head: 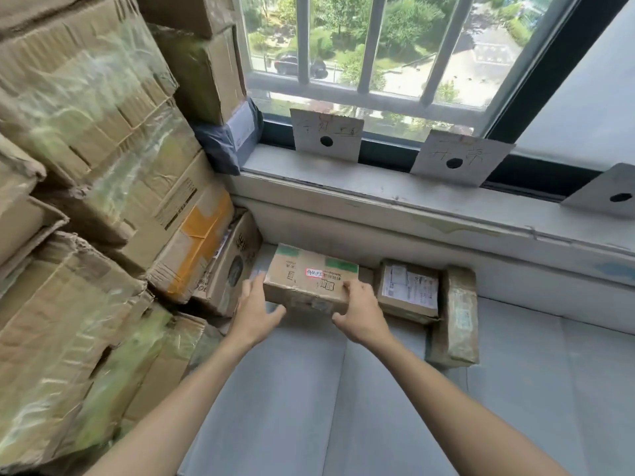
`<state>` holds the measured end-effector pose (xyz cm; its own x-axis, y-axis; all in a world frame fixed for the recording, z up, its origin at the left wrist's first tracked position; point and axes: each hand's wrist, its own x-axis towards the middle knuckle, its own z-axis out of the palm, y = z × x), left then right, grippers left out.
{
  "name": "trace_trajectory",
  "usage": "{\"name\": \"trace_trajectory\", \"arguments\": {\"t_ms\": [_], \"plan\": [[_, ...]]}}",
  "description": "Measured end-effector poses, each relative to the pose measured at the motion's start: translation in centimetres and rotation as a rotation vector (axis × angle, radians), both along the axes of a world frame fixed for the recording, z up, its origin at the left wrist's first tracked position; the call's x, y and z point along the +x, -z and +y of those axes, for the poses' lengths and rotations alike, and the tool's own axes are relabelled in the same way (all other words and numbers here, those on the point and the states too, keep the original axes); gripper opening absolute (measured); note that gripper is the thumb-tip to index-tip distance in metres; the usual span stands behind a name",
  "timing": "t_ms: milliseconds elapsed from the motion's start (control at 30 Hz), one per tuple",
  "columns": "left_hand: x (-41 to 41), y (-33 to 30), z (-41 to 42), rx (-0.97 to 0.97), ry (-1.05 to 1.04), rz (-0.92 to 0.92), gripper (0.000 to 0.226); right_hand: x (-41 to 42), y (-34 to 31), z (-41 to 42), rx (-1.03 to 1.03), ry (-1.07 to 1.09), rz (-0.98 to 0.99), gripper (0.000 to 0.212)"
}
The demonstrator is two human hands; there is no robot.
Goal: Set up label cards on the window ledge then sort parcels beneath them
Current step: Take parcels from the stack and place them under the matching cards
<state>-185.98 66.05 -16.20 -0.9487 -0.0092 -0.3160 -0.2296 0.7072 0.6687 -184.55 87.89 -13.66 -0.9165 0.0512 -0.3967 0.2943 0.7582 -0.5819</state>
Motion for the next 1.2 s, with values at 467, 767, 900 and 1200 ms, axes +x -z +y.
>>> {"name": "trace_trajectory", "arguments": {"t_ms": [467,767,900,1200], "plan": [[-5.2,6.5,1.3,0.093,-0.121,-0.089,0.074,-5.4,5.2,1.1,0.02,-0.125,-0.077,0.07],[-3.7,7.3,0.7,0.076,-0.002,-0.059,0.084,-3.6,5.5,1.0,0.126,-0.193,0.016,0.058],[-1.9,6.7,0.3,0.09,0.074,-0.018,0.081,-1.2,5.1,1.4,0.141,-0.301,0.002,0.066],[2.1,1.9,0.2,0.049,0.181,0.082,0.08,5.8,0.9,2.3,0.155,-0.19,-0.081,0.071]]}}
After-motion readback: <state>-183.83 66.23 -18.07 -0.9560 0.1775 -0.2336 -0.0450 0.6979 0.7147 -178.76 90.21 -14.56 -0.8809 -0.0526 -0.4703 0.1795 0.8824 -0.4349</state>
